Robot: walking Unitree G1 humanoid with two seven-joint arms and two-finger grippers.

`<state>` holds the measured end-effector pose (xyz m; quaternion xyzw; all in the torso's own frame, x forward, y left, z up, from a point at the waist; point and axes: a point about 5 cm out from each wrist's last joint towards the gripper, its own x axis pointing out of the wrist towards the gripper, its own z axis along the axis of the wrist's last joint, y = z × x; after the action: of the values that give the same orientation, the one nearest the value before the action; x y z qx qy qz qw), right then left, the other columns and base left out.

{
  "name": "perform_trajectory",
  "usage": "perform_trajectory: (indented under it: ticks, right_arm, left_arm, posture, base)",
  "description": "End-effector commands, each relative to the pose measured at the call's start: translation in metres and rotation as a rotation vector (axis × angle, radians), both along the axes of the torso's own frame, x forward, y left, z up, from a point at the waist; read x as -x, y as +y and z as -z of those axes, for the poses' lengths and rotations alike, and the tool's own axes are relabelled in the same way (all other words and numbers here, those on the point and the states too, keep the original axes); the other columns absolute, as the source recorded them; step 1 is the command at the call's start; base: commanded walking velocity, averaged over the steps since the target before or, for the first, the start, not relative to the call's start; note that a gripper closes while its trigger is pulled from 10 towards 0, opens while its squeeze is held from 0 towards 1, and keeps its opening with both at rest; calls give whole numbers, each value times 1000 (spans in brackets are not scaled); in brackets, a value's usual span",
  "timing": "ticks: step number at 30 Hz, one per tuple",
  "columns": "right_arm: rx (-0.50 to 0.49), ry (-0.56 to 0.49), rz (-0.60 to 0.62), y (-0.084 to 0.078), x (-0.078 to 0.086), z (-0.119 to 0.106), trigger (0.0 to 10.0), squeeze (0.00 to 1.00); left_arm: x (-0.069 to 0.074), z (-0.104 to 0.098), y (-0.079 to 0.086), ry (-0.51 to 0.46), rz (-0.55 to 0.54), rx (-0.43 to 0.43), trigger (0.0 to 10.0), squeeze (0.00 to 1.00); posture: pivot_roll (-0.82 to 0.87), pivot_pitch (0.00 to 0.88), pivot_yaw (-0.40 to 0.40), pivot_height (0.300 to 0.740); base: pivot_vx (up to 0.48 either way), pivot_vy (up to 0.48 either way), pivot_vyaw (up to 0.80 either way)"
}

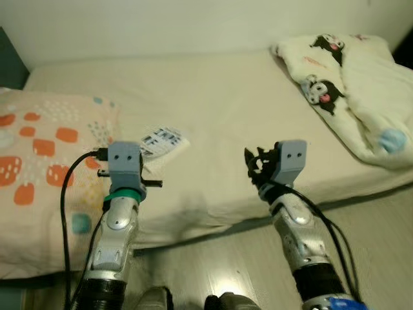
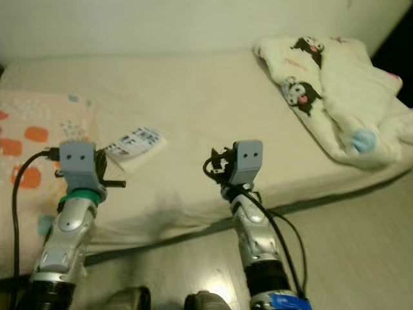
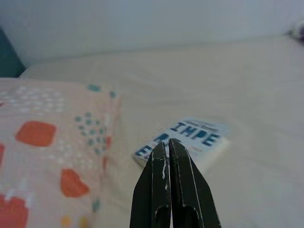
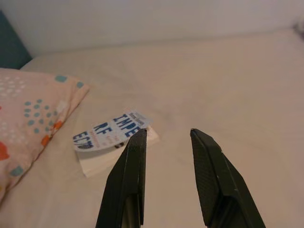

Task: Clean up the room

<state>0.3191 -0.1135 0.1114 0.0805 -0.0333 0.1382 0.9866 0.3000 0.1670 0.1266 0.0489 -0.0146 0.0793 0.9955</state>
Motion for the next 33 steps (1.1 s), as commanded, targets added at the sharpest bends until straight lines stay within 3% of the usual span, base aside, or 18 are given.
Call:
perform_trajectory:
  ticks: [1, 13, 19, 21, 23, 24, 25, 26, 27, 29, 31, 33]
  right_arm:
    - [9, 17, 30, -10, 2, 5, 10000, 0]
    - [-8, 18, -21, -7, 4, 5, 10000, 0]
    - [-52, 35, -115, 0, 9, 6, 10000, 0]
    - [-82, 49, -188, 5, 13, 6, 10000, 0]
    - [-91, 53, -201, 6, 14, 6, 10000, 0]
    - [-120, 64, -223, 8, 15, 6, 10000, 0]
    - [-120, 64, -223, 8, 15, 6, 10000, 0]
    - [-147, 72, -242, 10, 16, 6, 10000, 0]
    - [-147, 72, -242, 10, 16, 6, 10000, 0]
    - [-199, 84, -276, 13, 18, 5, 10000, 0]
    - [-252, 93, -312, 19, 21, 4, 10000, 0]
    - [-299, 103, -347, 23, 23, 2, 10000, 0]
  left_arm:
    - [1, 5, -6, 19, 14, 4, 10000, 0]
    - [3, 9, -3, 40, 17, 19, 10000, 0]
    - [4, 13, -4, 57, 25, 53, 10000, 0]
    - [3, 15, -5, 79, 16, 149, 10000, 0]
    - [3, 15, -5, 84, 15, 176, 10000, 0]
    - [2, 17, -3, 103, 4, 256, 10000, 0]
    - [2, 17, -3, 103, 4, 256, 10000, 0]
    - [2, 19, -2, 120, -5, 343, 10000, 0]
    - [2, 19, -2, 120, -5, 343, 10000, 0]
    - [1, 24, 4, 154, -47, 547, 10000, 0]
    - [4, 29, 24, 153, -145, 586, 10000, 0]
    - [8, 33, 41, 153, -212, 529, 10000, 0]
  posture:
    - [-14, 114, -40, 740]
    - [-18, 113, -37, 740]
    - [-21, 112, -36, 740]
    - [-26, 112, -33, 740]
    - [-26, 112, -33, 740]
    - [-28, 112, -32, 740]
    - [-28, 112, -32, 740]
    - [-27, 112, -30, 740]
    - [-27, 112, -30, 740]
    - [-25, 112, -29, 740]
    - [-16, 111, -27, 740]
    - [-16, 111, -27, 740]
  base:
    - [386, 0, 0]
    - [0, 0, 0]
    - [0, 0, 0]
    - [0, 0, 0]
    - [0, 0, 0]
    - [0, 0, 0]
    - [0, 0, 0]
    - [0, 0, 0]
    - [0, 0, 0]
    - [0, 0, 0]
    - [0, 0, 0]
    - [0, 0, 0]
